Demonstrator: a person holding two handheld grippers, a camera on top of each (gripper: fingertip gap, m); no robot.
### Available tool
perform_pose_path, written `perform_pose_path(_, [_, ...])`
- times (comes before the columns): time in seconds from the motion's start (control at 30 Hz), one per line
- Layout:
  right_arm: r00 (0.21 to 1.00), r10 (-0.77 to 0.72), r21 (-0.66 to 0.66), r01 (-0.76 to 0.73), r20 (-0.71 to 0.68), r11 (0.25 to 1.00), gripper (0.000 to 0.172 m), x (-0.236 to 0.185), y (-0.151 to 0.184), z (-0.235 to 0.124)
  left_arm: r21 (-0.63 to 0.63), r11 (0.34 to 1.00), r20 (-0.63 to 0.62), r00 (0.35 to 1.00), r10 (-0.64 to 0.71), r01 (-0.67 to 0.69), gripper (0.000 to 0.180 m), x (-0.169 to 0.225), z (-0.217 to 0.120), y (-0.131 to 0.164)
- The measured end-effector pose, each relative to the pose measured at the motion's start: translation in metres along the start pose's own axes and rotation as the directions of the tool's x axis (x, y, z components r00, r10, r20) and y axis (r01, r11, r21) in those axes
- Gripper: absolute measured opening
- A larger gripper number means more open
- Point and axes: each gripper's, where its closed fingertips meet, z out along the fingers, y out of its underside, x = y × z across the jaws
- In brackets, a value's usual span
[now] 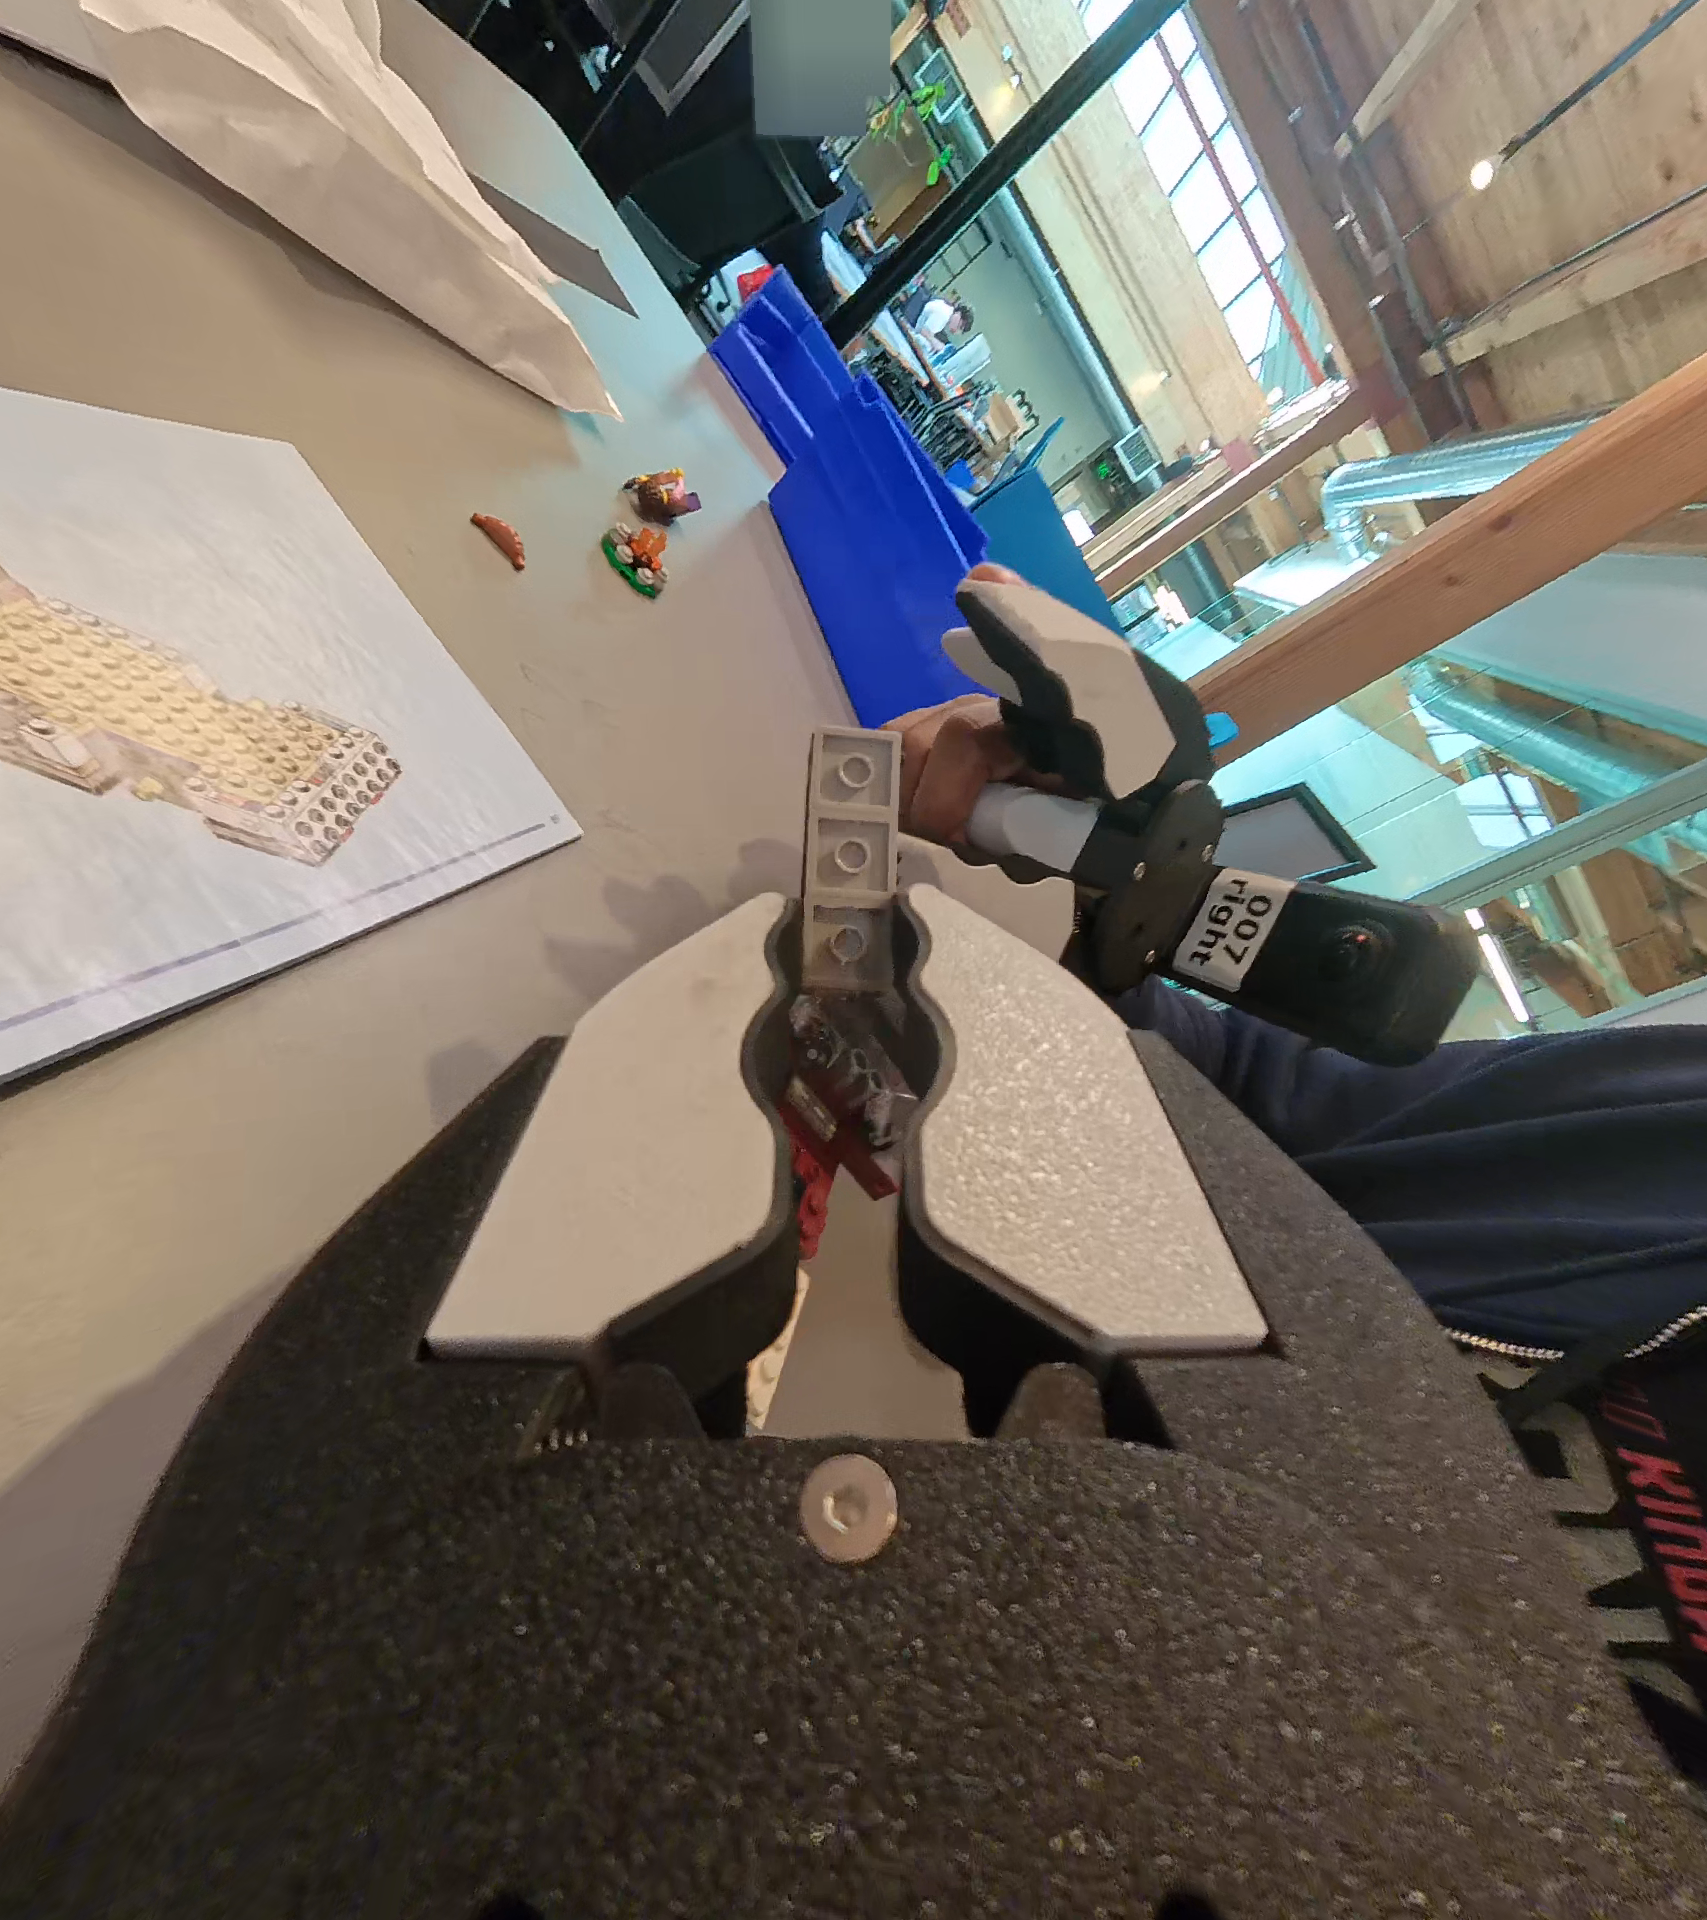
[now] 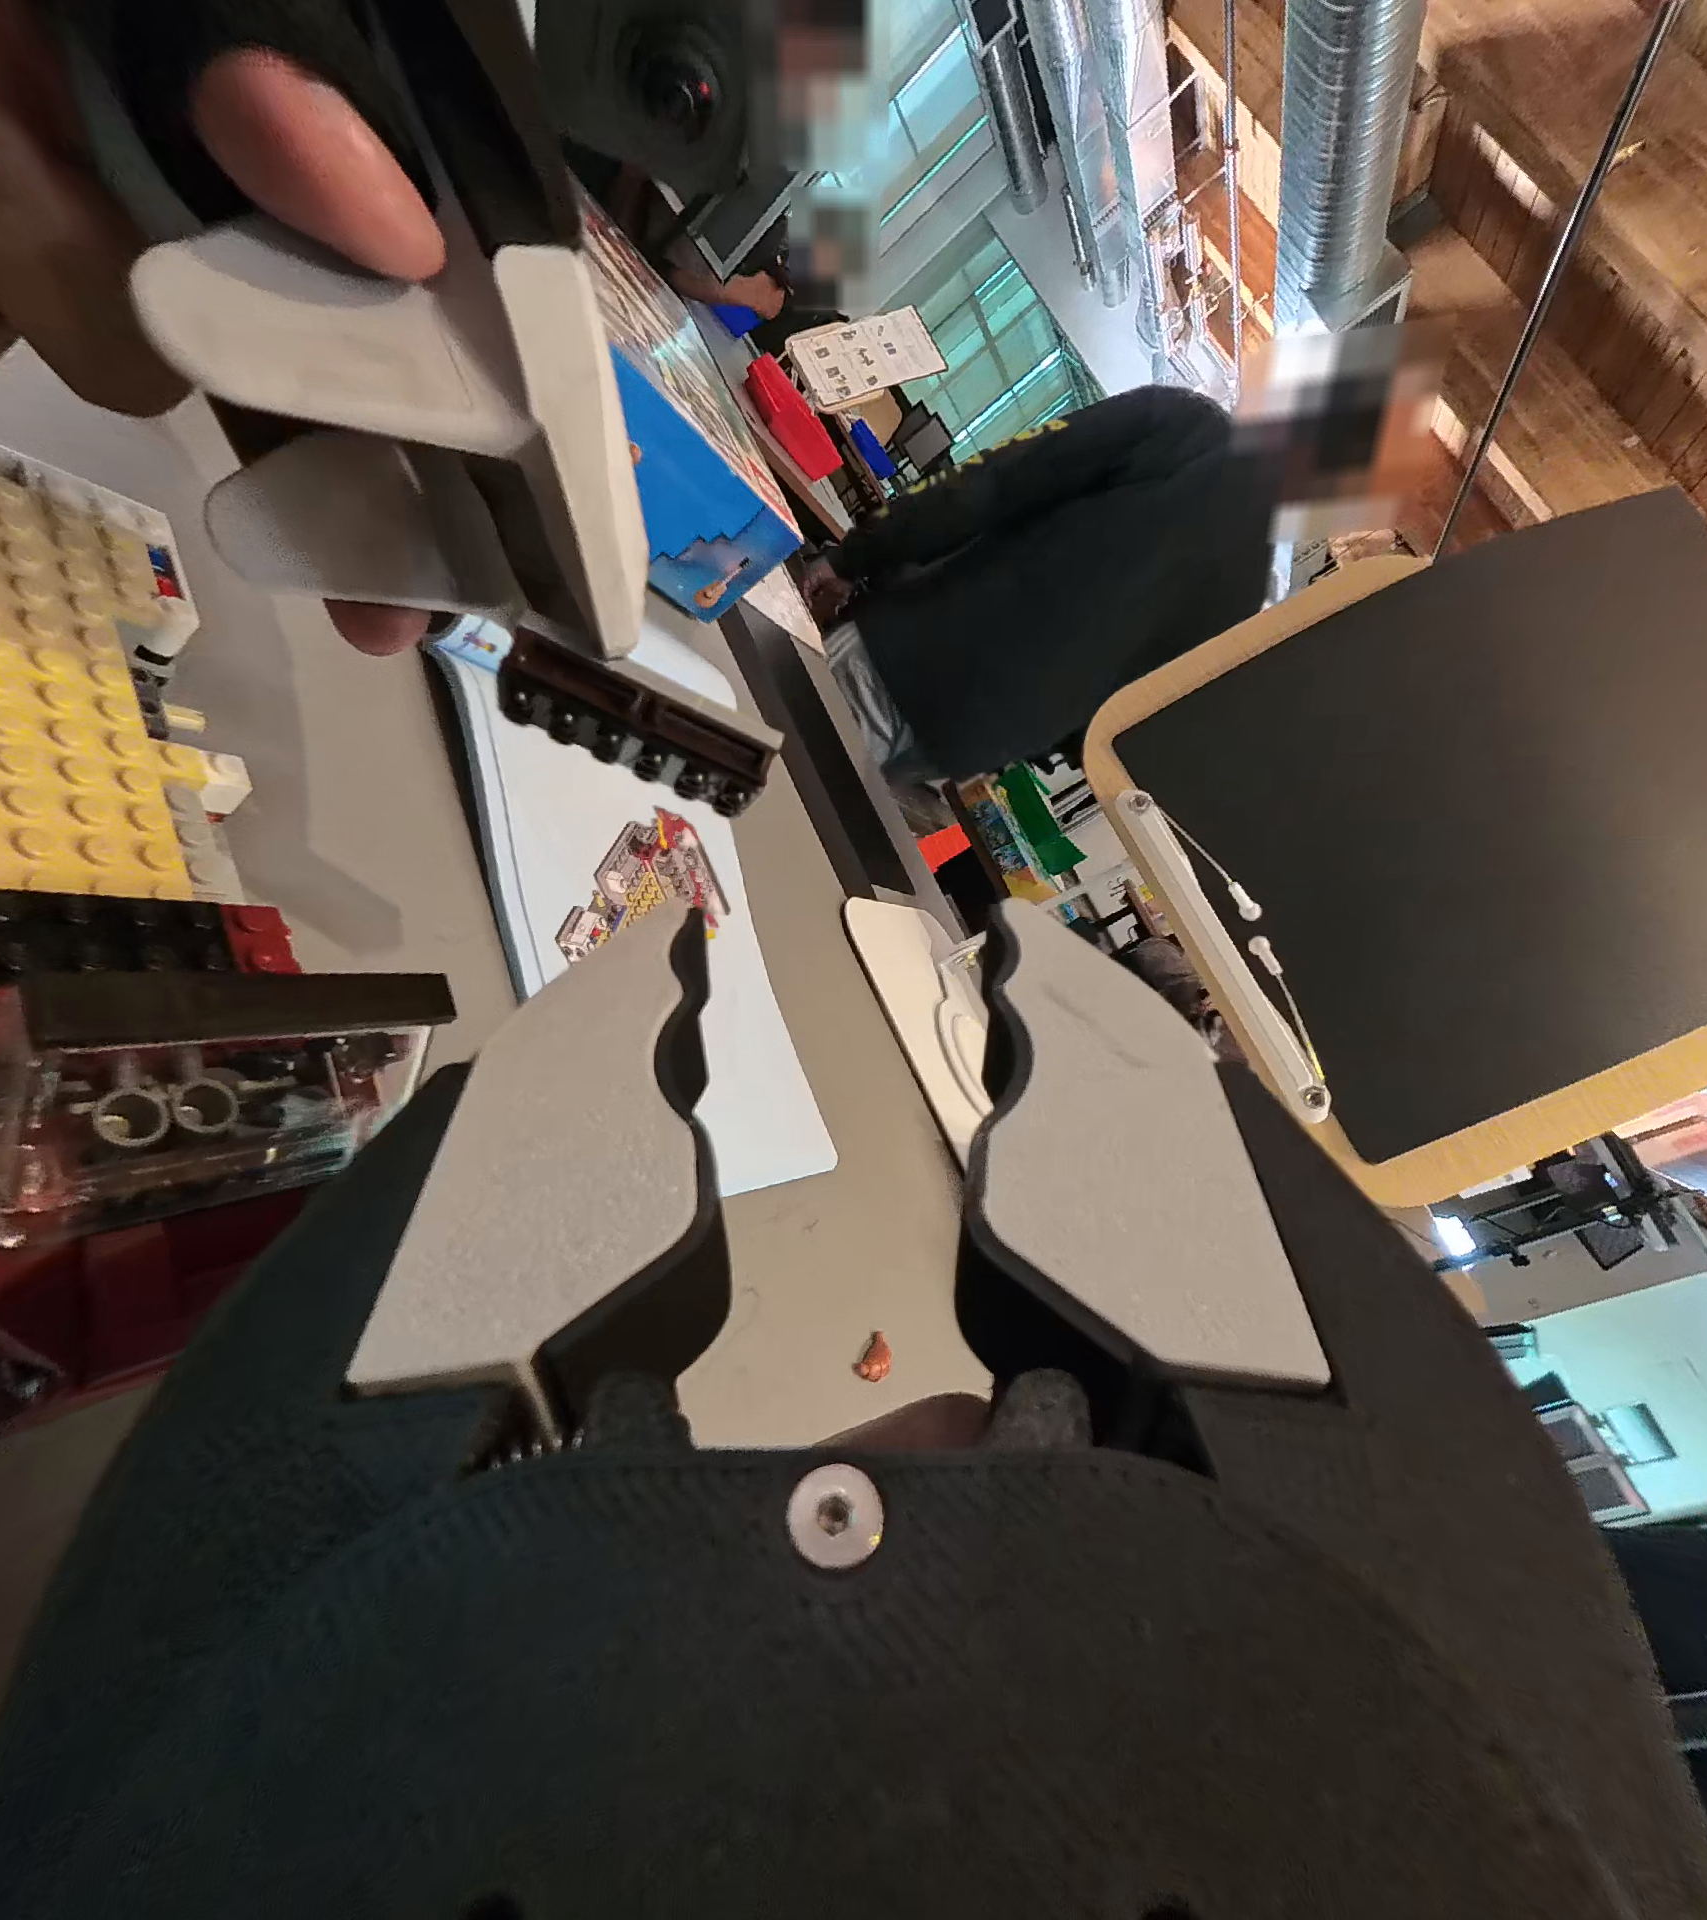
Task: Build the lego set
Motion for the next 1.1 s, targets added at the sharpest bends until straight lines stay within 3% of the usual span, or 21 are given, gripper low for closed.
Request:
perform_pose_path(0.33, [0.995, -0.103, 0.013, 0.103, -0.008, 0.995, 0.051, -0.001, -0.007, 0.001, 0.024, 0.996, -0.069, 0.994, -0.084, 0.085, 0.016, 0.005, -0.001, -0.002])
perform_pose_path(0.77, [0.924, -0.375, 0.053, 0.379, -0.076, 0.924, 0.049, -0.014, -0.032, -0.005, -0.003, 0.988, -0.154, 0.976, -0.155, 0.156, 0.016, 0.021, 0.005, 0.006])
perform_pose_path(1.1, [0.919, -0.385, 0.065, 0.390, -0.081, 0.918, 0.047, -0.016, -0.035, -0.009, 0.027, 0.983, -0.182, 0.968, -0.173, 0.181, 0.016, 0.024, -0.004, -0.004])
